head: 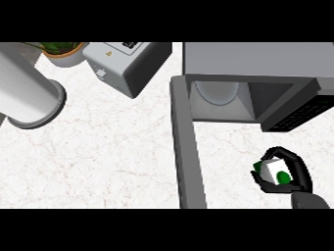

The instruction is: Pick up the milk, place it into the microwave and close the microwave

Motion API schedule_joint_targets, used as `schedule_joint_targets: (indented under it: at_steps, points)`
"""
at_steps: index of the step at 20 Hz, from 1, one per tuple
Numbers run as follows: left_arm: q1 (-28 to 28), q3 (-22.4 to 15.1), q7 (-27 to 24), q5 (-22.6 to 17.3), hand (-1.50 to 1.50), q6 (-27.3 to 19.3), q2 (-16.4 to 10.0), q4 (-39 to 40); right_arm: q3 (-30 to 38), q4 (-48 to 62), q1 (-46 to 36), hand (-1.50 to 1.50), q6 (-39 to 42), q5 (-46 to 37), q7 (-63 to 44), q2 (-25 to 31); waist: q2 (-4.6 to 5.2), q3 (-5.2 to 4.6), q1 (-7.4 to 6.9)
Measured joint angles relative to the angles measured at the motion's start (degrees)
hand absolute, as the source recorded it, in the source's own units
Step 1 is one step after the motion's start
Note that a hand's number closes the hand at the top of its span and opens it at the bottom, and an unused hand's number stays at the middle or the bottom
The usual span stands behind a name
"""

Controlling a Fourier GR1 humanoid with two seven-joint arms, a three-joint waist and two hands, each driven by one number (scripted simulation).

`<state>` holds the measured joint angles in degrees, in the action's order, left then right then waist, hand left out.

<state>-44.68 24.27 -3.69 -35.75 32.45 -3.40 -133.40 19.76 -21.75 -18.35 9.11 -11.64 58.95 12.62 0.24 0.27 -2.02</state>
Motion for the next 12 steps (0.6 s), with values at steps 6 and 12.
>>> schedule_joint_targets:
  at_steps: [6,12]
  points:
    - [-0.28,0.62,0.46,-1.42,-1.50,-0.30,-0.89,0.03,-1.49,0.45,-5.80,1.50,-1.71,-0.53,-0.87,-5.32,0.00,-0.06,0.07]
    - [-1.69,2.30,0.65,-3.81,-1.50,0.51,-1.83,0.32,-1.96,1.22,-11.12,1.50,-4.33,-1.50,-1.37,-6.18,-0.01,-0.11,0.13]
